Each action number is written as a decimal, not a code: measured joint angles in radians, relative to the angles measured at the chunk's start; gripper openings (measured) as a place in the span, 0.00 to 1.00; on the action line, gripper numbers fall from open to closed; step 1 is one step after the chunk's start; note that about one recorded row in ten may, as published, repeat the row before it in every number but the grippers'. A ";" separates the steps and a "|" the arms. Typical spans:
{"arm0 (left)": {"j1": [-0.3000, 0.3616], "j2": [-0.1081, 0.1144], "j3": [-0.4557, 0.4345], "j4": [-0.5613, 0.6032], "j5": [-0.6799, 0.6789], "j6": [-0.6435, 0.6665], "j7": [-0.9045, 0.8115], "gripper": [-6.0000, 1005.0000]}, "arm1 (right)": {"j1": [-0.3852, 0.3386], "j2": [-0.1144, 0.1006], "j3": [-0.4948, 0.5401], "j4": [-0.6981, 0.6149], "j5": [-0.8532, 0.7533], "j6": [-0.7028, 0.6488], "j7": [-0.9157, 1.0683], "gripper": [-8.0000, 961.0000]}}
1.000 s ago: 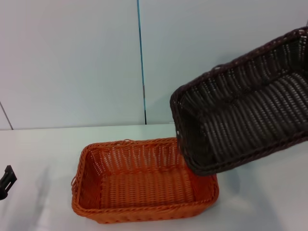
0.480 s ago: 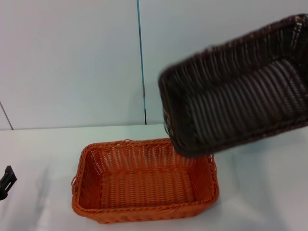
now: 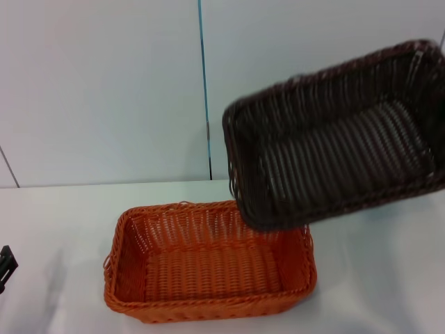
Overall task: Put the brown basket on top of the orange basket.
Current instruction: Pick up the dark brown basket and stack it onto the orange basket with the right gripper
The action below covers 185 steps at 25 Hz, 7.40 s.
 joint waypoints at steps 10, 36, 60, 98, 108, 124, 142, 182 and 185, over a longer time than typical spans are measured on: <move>0.018 0.002 -0.005 -0.038 0.000 -0.022 0.000 0.85 | -0.021 -0.002 -0.106 -0.263 0.012 -0.208 -0.002 0.16; 0.044 -0.004 -0.020 -0.051 -0.002 -0.022 0.000 0.81 | -0.260 -0.008 -0.662 -0.203 0.065 -0.962 -0.007 0.16; 0.096 -0.003 -0.011 -0.117 0.000 -0.043 0.006 0.79 | -0.371 -0.001 -0.916 -0.241 0.093 -1.094 -0.009 0.16; 0.112 -0.008 -0.036 -0.199 0.000 -0.146 0.040 0.79 | -0.299 -0.008 -0.838 -0.298 0.399 -1.097 -0.009 0.16; 0.101 -0.012 -0.051 -0.230 0.000 -0.205 0.111 0.79 | -0.351 -0.017 -0.917 -0.345 0.553 -1.230 -0.009 0.16; 0.100 -0.014 -0.059 -0.225 -0.001 -0.209 0.106 0.79 | -0.363 -0.021 -0.954 -0.370 0.619 -1.167 -0.009 0.16; 0.087 -0.026 -0.061 -0.232 -0.002 -0.233 0.109 0.79 | -0.349 -0.023 -0.861 -0.389 0.722 -1.019 -0.009 0.16; 0.099 -0.040 -0.071 -0.259 -0.001 -0.246 0.112 0.79 | -0.237 -0.023 -0.621 -0.533 0.736 -0.760 -0.008 0.16; 0.099 -0.040 -0.071 -0.262 -0.001 -0.247 0.112 0.79 | -0.218 -0.023 -0.626 -0.562 0.767 -0.760 -0.008 0.16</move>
